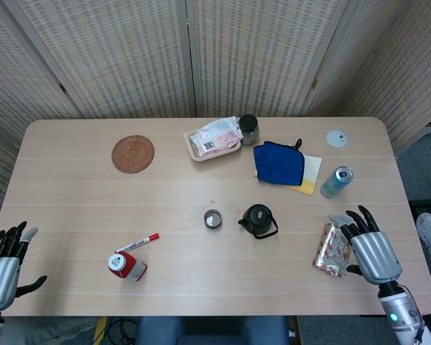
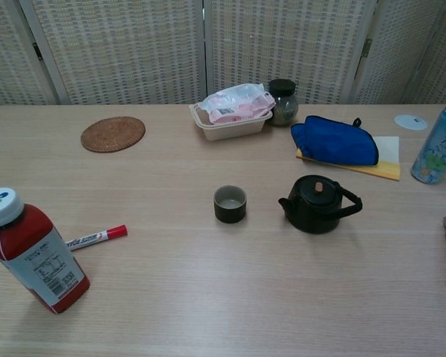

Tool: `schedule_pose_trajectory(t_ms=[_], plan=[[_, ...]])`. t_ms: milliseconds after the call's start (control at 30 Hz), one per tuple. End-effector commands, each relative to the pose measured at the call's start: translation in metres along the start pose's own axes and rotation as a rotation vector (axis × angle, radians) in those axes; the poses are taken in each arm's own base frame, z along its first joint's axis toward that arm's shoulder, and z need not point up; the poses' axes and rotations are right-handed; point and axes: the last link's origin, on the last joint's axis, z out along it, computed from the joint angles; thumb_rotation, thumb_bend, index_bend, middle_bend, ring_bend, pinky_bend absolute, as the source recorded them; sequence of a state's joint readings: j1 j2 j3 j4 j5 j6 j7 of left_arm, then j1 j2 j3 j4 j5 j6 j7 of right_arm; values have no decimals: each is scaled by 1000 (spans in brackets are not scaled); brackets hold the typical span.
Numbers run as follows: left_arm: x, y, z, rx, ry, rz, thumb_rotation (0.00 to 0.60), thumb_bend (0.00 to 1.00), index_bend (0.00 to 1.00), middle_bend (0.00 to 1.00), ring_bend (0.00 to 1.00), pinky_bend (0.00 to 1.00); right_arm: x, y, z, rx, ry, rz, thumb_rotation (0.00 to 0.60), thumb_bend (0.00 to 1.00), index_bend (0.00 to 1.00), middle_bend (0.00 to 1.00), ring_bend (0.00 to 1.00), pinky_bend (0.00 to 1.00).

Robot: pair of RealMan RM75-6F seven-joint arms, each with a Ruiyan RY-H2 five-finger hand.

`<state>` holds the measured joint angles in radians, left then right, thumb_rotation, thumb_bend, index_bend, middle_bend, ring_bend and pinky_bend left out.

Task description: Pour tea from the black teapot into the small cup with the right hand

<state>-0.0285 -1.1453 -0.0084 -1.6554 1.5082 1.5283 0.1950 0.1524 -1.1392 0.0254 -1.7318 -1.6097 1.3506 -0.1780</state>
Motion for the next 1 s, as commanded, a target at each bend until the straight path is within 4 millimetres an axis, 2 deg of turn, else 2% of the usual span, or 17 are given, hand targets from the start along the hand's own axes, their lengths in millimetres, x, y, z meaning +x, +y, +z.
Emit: schedule_pose_trajectory(t_ms=[33, 367, 533, 800, 1000], plan=[[0, -2, -1, 6, 2, 2, 600, 0, 102, 0, 0, 0, -2, -13, 13, 51, -40, -12, 600, 0, 209, 260, 150, 0], [0, -5, -2, 14, 1, 5, 600, 0, 102, 0, 0, 0, -9, -43, 44, 143, -123, -9, 600, 0, 245, 323, 250, 0], [0, -6, -2, 17, -2, 8, 600, 0, 102, 0, 0, 0, -14, -53, 58, 170, -155, -13, 600, 0, 261, 340, 251, 0], [0, -8, -3, 23, -2, 9, 600, 0, 102, 0, 0, 0, -22, -72, 83, 221, -184, -51, 600, 0, 360, 386, 267, 0], [0, -9, -5, 26, -2, 10, 600, 0, 102, 0, 0, 0, -31, -83, 98, 245, -219, -73, 600, 0, 390, 398, 284, 0]])
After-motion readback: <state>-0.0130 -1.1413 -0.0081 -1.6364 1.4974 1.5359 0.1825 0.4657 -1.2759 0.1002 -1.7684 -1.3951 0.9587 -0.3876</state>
